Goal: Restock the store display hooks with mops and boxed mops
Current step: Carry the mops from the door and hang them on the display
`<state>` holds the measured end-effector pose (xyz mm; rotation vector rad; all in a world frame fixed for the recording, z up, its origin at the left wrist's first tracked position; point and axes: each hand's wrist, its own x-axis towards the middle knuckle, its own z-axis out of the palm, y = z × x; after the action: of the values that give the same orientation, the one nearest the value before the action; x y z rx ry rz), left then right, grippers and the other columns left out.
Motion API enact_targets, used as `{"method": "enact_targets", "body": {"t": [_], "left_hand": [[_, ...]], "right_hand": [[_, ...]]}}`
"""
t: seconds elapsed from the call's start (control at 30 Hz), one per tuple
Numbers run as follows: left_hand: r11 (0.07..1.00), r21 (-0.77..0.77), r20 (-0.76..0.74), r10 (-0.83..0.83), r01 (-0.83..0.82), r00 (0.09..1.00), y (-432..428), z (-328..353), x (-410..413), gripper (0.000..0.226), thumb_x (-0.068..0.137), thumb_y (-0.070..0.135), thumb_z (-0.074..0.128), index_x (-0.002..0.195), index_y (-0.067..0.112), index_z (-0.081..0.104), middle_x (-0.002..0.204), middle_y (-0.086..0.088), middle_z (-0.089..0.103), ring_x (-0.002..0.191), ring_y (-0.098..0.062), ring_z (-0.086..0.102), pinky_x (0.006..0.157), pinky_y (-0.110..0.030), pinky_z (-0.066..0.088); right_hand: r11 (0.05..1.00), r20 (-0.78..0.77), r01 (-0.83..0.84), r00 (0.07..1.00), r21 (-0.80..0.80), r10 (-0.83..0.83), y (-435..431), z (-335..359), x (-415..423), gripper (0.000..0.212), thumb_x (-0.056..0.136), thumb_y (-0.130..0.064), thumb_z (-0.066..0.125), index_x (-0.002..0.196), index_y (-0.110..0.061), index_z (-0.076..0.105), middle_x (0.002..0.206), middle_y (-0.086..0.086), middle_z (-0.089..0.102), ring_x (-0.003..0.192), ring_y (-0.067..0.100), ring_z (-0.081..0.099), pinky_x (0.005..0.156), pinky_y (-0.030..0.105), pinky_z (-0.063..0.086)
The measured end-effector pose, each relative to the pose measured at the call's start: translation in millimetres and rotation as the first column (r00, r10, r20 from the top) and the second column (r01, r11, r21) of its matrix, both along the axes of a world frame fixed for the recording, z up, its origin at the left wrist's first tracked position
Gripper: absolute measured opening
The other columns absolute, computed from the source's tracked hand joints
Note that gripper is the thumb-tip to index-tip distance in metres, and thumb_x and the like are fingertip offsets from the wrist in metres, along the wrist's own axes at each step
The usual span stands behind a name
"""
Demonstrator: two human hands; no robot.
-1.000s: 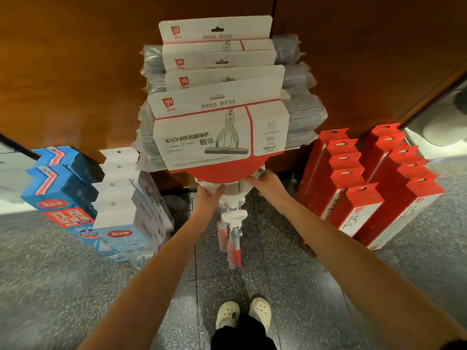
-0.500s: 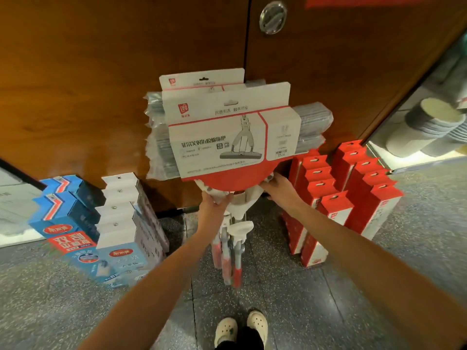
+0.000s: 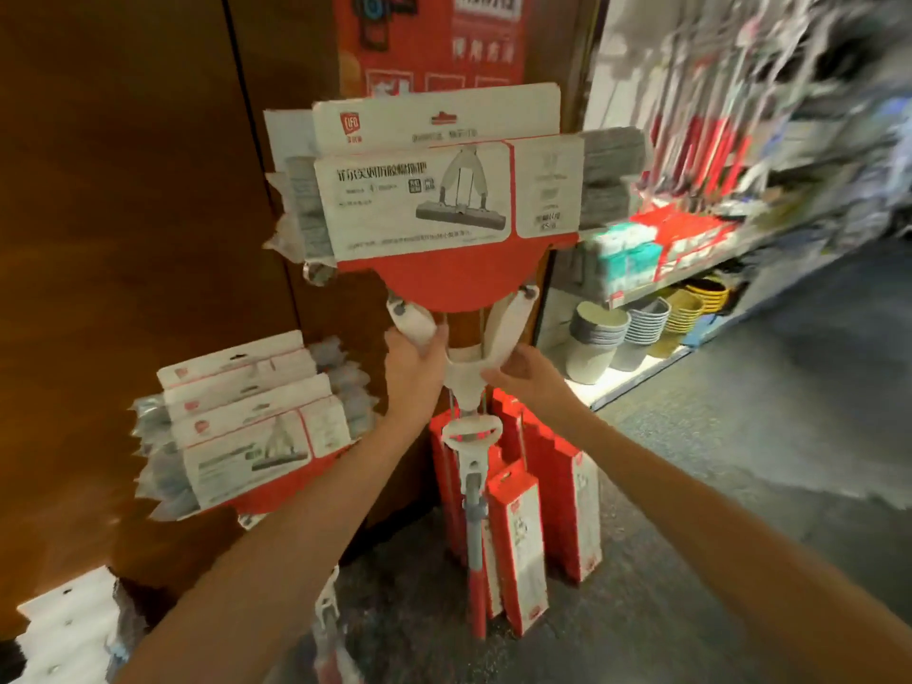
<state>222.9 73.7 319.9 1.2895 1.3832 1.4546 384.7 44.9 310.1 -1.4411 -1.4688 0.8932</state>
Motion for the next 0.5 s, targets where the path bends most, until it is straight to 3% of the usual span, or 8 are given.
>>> {"method": "enact_targets", "body": {"t": [0.07,0.13,0.23,0.37,0.5], "left_hand": [[0.998,0.039,0.015,-0.046,0.045,0.999,5,25,37,0.047,0.09,0.039,0.059,0.12,0.006,0.044,0.107,-0.003,0.059,0.097,-0.019,0.058,0.079,-0.03,0.044],[0.992,0.078,0.041,-0.098,0.094,0.994,7,48,73,0.051,0.089,0.038,0.061,0.123,0.004,0.043,0.106,-0.002,0.059,0.096,-0.017,0.058,0.076,-0.027,0.042],[0.981,0.126,0.063,-0.159,0.15,0.985,7,77,131,0.056,0.087,0.041,0.062,0.126,0.006,0.042,0.112,-0.003,0.06,0.099,-0.016,0.058,0.08,-0.029,0.047],[0.954,0.198,0.078,-0.243,0.224,0.967,8,102,212,0.064,0.08,0.05,0.064,0.125,0.009,0.047,0.114,-0.006,0.062,0.103,-0.019,0.06,0.09,-0.039,0.051],[0.893,0.27,0.152,-0.409,0.36,0.9,-1,122,290,0.031,0.09,0.033,0.062,0.114,0.017,0.052,0.105,0.0,0.063,0.099,-0.013,0.063,0.083,-0.031,0.054]], "right_hand": [[0.999,0.007,-0.03,1.0,-0.034,0.031,-12,5,28,0.034,0.079,-0.029,0.076,0.106,-0.018,0.06,0.101,-0.008,0.068,0.089,0.0,0.065,0.081,0.023,0.05],[0.999,0.003,-0.02,1.0,-0.032,0.02,-19,12,51,0.026,0.082,-0.014,0.073,0.104,-0.016,0.06,0.097,-0.004,0.065,0.081,-0.004,0.061,0.076,0.017,0.049],[0.995,0.011,0.104,0.995,0.0,-0.104,-20,29,97,0.047,0.081,-0.024,0.073,0.121,-0.013,0.05,0.109,0.0,0.062,0.098,0.011,0.062,0.089,0.032,0.052],[0.979,0.081,0.174,0.98,0.108,-0.183,-22,59,177,0.029,0.092,-0.023,0.061,0.115,-0.014,0.046,0.093,-0.008,0.056,0.083,0.007,0.057,0.073,0.025,0.048],[0.96,0.107,0.185,0.972,0.211,-0.21,-31,75,264,0.03,0.092,-0.018,0.06,0.117,-0.012,0.045,0.101,0.002,0.059,0.083,0.007,0.059,0.057,0.014,0.051]]}}
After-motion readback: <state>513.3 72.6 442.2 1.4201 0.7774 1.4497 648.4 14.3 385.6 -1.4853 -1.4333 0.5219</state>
